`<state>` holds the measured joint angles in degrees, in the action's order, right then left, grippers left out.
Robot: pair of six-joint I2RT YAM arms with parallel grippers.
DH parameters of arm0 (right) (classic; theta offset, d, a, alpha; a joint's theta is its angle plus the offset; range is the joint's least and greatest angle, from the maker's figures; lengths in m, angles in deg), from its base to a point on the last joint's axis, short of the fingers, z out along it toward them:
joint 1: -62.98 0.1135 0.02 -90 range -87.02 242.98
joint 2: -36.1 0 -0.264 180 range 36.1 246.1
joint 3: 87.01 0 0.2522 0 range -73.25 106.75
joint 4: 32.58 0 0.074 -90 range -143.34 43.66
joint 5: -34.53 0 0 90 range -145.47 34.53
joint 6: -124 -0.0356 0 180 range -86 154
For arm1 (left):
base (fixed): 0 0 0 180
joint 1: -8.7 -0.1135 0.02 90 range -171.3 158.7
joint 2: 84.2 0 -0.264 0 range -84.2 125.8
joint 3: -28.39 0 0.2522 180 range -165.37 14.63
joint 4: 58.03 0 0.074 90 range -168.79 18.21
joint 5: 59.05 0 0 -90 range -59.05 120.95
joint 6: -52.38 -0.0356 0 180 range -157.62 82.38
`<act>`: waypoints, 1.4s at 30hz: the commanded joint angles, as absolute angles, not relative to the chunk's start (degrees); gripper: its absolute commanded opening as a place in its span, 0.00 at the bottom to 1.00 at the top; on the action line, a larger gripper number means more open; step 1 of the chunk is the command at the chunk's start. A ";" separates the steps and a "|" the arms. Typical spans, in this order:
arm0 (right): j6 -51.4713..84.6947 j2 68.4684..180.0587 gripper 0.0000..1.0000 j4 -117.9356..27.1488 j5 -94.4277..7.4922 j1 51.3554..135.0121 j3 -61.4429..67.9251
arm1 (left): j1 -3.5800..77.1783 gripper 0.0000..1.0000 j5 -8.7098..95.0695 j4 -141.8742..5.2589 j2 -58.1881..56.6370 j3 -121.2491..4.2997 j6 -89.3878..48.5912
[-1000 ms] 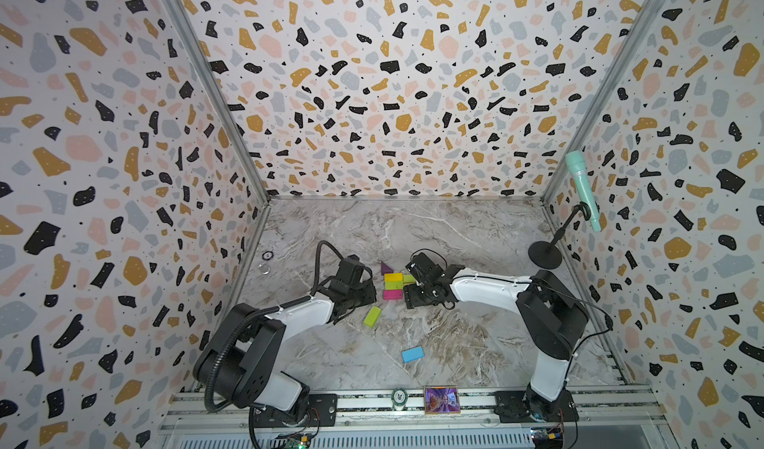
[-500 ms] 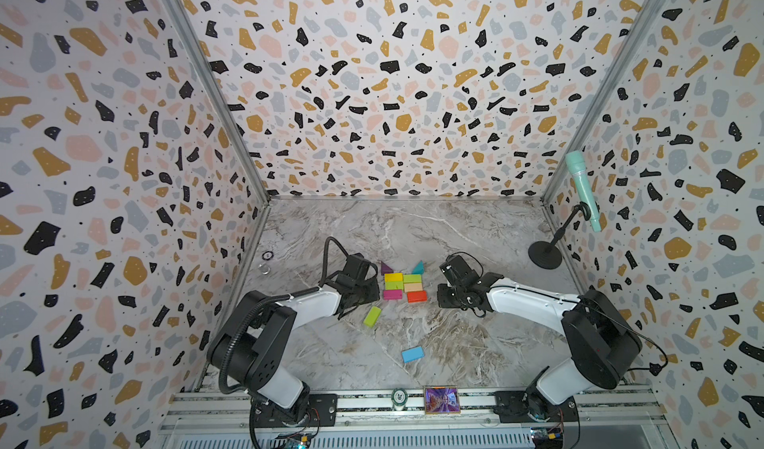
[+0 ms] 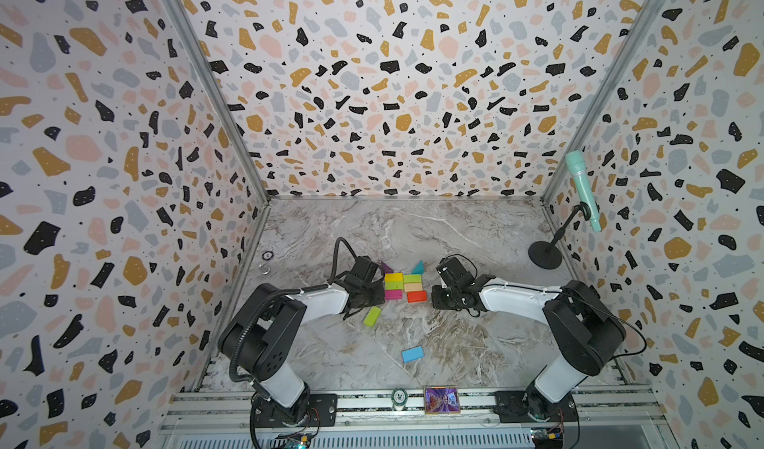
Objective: Assemble a carrot with building blocks
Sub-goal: Assemble the building block at the center of the board.
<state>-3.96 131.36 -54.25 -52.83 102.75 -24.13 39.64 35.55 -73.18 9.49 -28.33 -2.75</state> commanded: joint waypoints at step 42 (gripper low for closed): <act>-7.21 135.61 0.21 -49.34 -49.69 103.50 -21.48 | 41.75 0.05 34.81 -74.87 14.42 -31.78 -3.54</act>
<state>-6.65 136.06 -47.80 -49.20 103.23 -21.55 40.91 34.55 -72.59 12.57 -31.39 -2.96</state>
